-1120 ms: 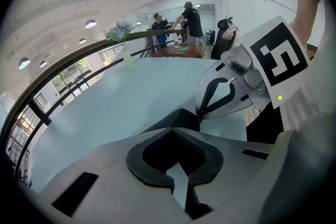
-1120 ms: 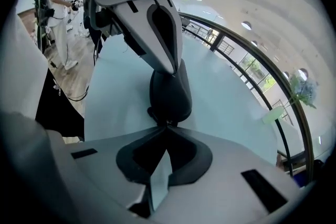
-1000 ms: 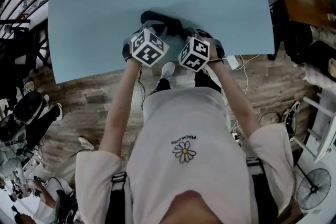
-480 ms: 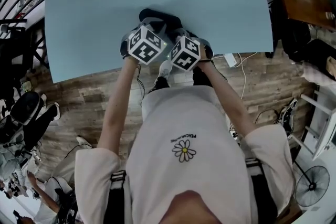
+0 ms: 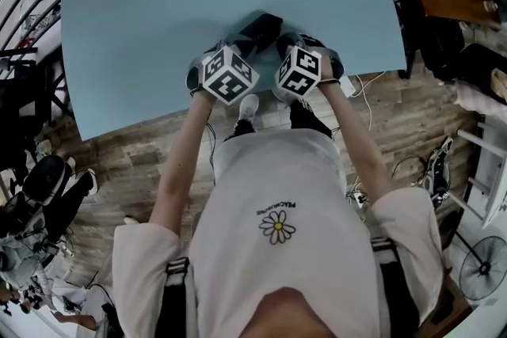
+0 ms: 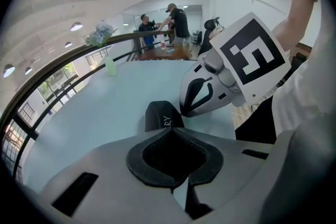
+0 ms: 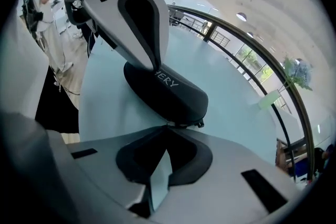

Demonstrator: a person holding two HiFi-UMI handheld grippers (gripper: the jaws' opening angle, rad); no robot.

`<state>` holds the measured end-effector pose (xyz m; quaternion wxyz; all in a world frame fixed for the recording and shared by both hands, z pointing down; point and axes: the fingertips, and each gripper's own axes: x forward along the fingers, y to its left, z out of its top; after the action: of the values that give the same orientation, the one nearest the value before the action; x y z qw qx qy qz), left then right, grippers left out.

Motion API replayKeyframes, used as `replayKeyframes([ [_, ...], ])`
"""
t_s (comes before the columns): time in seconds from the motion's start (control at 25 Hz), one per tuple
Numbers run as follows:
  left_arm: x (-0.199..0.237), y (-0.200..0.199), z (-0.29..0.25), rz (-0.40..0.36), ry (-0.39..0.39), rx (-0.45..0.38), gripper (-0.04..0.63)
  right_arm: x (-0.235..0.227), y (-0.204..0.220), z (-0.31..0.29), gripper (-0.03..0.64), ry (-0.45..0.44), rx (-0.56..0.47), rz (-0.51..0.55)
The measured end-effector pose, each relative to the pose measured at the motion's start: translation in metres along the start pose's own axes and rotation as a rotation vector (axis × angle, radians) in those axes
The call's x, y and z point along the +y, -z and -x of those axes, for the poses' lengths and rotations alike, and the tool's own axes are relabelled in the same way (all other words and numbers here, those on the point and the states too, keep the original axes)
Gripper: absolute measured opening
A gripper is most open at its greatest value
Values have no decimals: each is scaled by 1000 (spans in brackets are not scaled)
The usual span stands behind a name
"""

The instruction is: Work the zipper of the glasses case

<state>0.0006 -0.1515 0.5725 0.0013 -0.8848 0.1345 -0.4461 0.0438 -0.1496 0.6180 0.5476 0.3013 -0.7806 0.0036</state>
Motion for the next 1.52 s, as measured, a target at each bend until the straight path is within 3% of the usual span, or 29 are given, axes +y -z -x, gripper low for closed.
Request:
replayKeyframes([
  [0.16,4,-1,-1,16,8,-11,14,14,-13,3,8,-62,-58,-83],
  [0.4,1,-4,-3,25,13,-24,14,64,-54,4,8,-172,-150,-59],
  [0.64,2,-3,-1,28,36,-45,14,77,-74,1,8,-211,-206,-115],
  [0.88,7,0,3,45,21,-39,14,65,-44,8,8,-145,-130,132],
  [1.12,-4,-8,-2,17,36,-44,14,35,-6,17,8,-78,-75,70],
  [1.52,-4,-11,-6,42,50,-81,14,60,-5,24,8,-185,-100,31],
])
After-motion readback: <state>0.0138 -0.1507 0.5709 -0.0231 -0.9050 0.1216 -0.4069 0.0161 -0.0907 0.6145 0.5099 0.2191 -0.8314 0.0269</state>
